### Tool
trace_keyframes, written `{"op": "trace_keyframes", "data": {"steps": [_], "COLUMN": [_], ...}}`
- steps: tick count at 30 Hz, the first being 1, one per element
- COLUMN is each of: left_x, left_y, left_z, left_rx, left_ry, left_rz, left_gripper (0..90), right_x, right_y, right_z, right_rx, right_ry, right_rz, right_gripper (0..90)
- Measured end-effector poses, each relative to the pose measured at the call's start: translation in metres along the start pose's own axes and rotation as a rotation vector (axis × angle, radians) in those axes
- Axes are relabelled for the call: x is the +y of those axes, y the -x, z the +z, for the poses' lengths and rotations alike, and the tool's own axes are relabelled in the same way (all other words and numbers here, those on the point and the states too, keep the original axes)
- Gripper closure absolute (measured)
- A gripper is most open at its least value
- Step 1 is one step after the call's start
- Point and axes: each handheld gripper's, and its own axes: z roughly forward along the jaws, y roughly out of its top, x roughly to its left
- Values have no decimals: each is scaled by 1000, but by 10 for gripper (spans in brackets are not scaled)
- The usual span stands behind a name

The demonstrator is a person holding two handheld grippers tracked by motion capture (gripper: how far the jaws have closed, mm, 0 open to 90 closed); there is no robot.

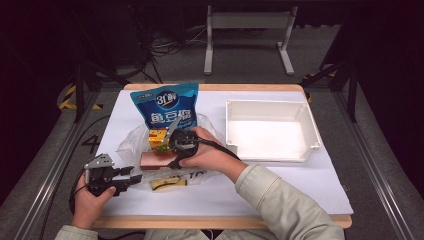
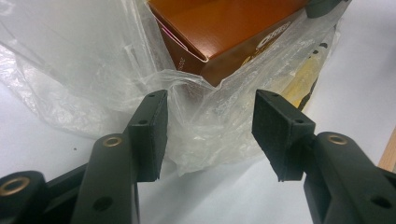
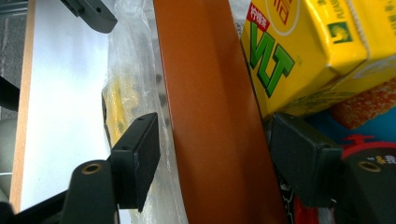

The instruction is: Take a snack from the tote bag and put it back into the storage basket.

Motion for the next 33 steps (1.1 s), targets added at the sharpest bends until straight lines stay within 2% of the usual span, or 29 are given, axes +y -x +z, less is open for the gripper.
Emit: {"op": "trace_keyframes", "data": {"steps": [14, 20, 24, 30, 33], "left_x": [0, 1, 0, 0, 0], "left_y": [1, 2, 1, 0, 1], "left_z": [1, 3, 3, 5, 5], "left_rx": [-2, 3, 1, 1, 1], "left_ry": [-3, -12, -19, -30, -27], "left_rz": [-4, 9, 2, 7, -3], "left_gripper": [457, 446, 447, 446, 446], "right_x": [0, 2, 4, 6, 7], "right_y": [-1, -3, -5, -9, -10], "right_z": [10, 13, 15, 19, 22], "right_rx": [-1, -19, -36, -58, -54], "right_ry": [-47, -67, -86, -118, -131], "right_rz": [-4, -14, -20, -64, -71], "right_gripper": [345, 356, 366, 364, 360]}}
